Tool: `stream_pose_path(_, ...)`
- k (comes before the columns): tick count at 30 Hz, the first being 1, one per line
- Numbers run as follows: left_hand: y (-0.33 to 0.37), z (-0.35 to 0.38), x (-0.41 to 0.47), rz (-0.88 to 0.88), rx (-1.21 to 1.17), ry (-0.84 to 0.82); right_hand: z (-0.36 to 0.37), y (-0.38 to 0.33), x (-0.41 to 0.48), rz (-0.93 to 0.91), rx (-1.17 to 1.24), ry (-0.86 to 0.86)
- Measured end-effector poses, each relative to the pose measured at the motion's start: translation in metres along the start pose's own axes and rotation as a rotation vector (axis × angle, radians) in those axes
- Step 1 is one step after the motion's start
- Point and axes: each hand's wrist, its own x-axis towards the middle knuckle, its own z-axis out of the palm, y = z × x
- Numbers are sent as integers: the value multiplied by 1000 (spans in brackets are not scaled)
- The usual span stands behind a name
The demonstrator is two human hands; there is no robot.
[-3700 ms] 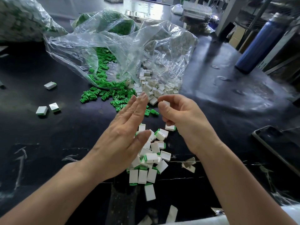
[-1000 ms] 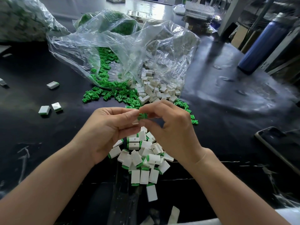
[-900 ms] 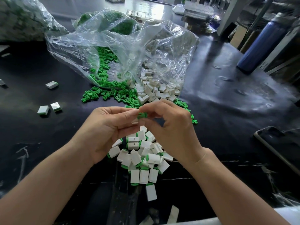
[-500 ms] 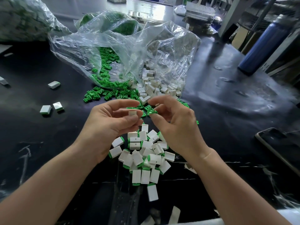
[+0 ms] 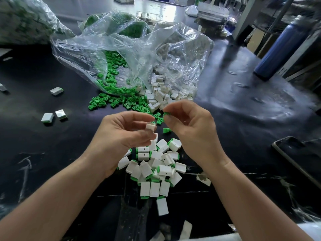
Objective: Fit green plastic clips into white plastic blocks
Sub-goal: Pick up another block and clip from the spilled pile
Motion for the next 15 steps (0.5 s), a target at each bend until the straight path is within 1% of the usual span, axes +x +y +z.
stream_pose_path(5, 0, 1, 1, 2, 43, 1, 0, -1, 0, 55, 125, -12)
stream_pose_path(10, 0, 0, 0, 1, 47, -11, -1, -3, 0, 151, 279, -50)
stream_pose_path(12, 0, 0, 0, 2, 44, -11, -1, -2, 0, 153, 276, -64)
stream_pose_path(15, 0, 0, -1, 6, 41, -6, 0, -2, 0, 106, 197, -69)
